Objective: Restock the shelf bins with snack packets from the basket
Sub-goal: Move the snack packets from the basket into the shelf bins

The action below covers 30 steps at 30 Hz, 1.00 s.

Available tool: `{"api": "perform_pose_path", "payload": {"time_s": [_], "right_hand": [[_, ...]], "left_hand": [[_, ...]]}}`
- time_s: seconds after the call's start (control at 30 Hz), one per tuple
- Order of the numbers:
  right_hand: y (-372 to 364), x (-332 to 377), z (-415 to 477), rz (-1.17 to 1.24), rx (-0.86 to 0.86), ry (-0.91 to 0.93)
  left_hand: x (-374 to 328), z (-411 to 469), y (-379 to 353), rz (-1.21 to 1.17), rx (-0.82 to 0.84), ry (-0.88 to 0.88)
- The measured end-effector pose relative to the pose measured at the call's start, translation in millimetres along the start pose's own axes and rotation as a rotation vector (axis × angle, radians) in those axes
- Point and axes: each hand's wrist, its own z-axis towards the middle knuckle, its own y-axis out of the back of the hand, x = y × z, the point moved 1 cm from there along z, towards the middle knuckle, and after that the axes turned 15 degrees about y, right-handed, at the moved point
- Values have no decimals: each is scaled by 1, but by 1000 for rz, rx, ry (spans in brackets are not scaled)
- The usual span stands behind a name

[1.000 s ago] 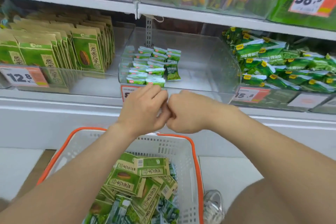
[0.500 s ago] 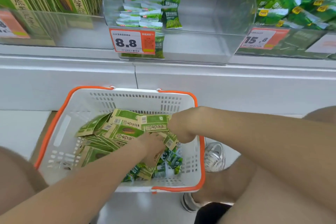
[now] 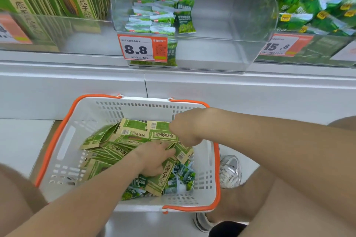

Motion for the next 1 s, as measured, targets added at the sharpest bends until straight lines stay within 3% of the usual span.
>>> {"api": "perform_pose_path", "payload": {"time_s": [0.1,0.2,0.37,0.57,0.67,0.73,0.8,0.87,0.93,1.0], "right_hand": [[13,-3,-4,10,-30,-5],[25,-5,-10,32,-58,-13],[39,-12,-24,63,-133,5],[46,-21,-26,199,-419,100],[57,-21,-28,141,-605,150],[72,-23,-34,137,-758,190],[89,-27,-45,153,-794,144],[104,-31,-56,146,-784,72],[115,-38,-64,145,-808,9],[124,-44,-70,187,-931,-59]], "left_hand": [[15,-6,16,-201,-140,158],[38,-10,28,-563,-195,308],[73,-34,66,-1160,-258,345],[93,-62,105,-1688,-448,435],[100,-71,111,-1929,-322,422],[105,-75,113,-1940,-217,398],[113,-78,115,-1728,-217,381],[120,-84,122,-1674,-157,192],[119,-93,133,-1772,-82,-73],[116,-102,144,-1794,-153,-190]]}}
